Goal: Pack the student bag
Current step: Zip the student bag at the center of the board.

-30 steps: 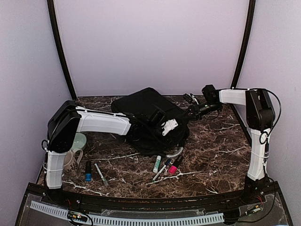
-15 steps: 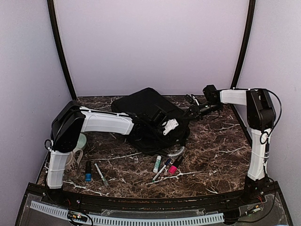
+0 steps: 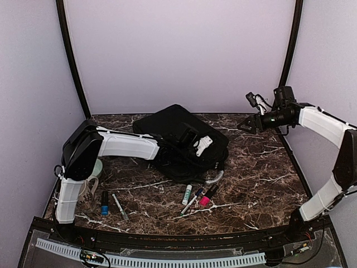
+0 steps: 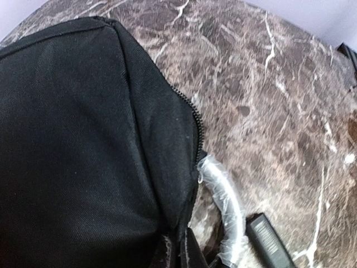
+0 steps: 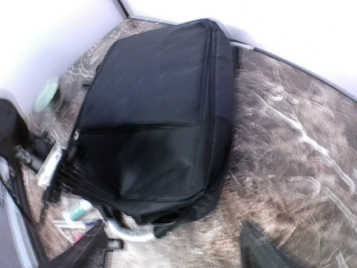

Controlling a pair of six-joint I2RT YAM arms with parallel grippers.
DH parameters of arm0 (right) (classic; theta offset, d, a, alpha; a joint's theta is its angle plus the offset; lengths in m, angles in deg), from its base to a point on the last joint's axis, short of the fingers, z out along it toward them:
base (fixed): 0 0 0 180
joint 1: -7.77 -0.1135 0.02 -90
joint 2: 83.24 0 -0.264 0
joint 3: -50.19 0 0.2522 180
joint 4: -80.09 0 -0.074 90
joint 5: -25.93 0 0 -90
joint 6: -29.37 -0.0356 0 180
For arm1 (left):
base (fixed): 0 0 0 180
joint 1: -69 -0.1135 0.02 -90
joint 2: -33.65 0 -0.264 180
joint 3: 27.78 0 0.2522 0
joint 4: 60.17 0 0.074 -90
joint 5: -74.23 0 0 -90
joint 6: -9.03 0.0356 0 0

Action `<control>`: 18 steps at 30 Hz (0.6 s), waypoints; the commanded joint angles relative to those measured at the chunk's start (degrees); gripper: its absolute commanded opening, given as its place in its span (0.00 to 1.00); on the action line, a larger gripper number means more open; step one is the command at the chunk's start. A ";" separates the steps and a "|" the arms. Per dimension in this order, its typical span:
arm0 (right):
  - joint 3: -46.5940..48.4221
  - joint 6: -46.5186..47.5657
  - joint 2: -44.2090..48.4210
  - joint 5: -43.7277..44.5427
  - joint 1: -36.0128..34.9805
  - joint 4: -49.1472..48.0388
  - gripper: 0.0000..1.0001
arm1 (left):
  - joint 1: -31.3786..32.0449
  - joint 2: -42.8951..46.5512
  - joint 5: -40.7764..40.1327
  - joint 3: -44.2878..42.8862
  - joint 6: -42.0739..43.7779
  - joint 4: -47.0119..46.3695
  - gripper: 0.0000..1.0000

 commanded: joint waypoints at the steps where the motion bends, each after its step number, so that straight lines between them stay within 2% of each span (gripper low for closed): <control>1: -4.41 7.47 -2.20 -0.85 -2.66 3.01 0.59 | 0.03 0.24 4.73 -3.37 -4.40 -8.87 0.00; 3: -7.31 7.69 -2.34 -0.04 -4.51 1.83 0.50 | -0.37 0.13 4.56 -4.12 -5.71 -10.35 0.00; 5: -10.14 6.30 -1.80 0.30 -5.76 -2.05 0.47 | -0.73 0.07 4.18 -4.76 -7.01 -11.70 0.00; 8: -13.46 4.63 -1.52 1.48 -8.02 -7.19 0.47 | -0.89 -0.43 2.90 -6.40 -7.70 -12.10 0.00; 11: -14.95 3.74 -2.44 4.92 -10.84 -11.45 0.51 | -0.97 -0.72 2.39 -7.17 -8.60 -12.58 0.00; 18: -13.35 1.85 -7.16 9.73 -14.00 -16.12 0.51 | -1.06 -0.85 2.55 -8.73 -9.52 -12.79 0.00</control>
